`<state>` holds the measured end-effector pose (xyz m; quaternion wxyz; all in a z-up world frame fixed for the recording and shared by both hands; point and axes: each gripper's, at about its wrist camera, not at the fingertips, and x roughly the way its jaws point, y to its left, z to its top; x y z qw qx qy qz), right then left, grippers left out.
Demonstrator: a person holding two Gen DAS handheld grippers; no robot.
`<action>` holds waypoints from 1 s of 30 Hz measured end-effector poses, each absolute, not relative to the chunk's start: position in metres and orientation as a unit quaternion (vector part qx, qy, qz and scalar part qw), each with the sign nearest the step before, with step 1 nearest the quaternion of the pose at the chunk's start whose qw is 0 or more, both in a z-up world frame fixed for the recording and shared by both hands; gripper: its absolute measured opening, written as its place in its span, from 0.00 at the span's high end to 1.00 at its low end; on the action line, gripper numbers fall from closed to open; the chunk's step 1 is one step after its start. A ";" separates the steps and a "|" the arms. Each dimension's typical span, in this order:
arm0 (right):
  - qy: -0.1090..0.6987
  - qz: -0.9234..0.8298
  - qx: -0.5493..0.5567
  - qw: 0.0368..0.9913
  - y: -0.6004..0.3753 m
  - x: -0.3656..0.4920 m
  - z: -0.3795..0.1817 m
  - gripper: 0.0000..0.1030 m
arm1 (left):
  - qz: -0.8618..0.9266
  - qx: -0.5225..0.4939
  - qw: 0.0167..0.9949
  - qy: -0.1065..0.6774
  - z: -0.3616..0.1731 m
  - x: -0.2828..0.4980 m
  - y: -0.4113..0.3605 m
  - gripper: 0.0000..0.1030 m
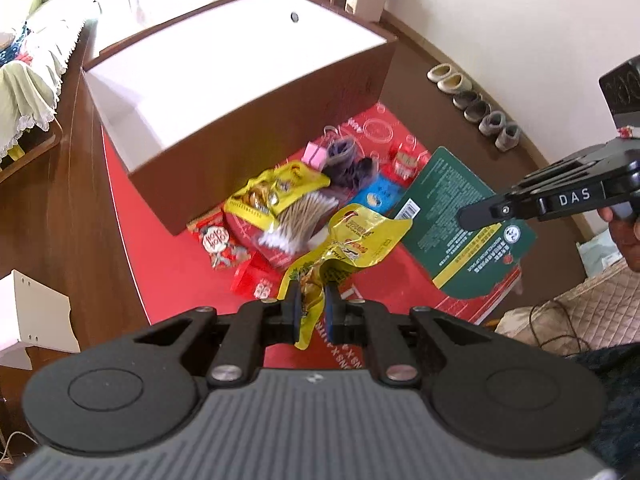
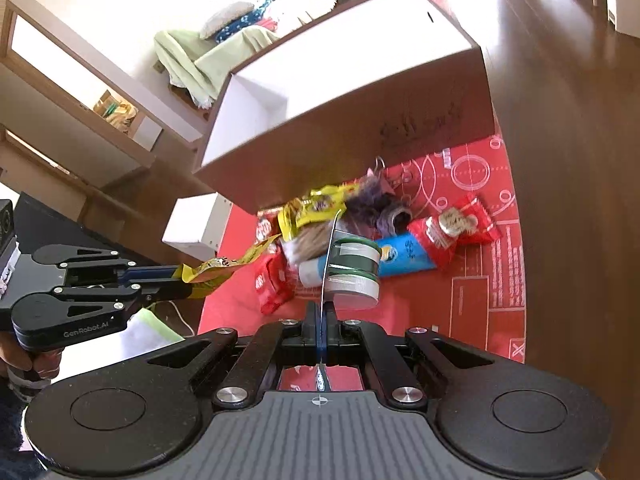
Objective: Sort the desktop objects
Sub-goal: 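Lift the green packet with right tool while left tool carries the yellow pouch over the box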
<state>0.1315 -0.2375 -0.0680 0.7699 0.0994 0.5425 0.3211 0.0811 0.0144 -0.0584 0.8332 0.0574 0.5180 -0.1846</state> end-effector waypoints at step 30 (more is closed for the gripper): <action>0.461 0.390 0.090 0.792 -0.193 0.238 0.026 1.00 | -0.125 0.060 0.889 0.437 0.016 0.163 0.031 0.92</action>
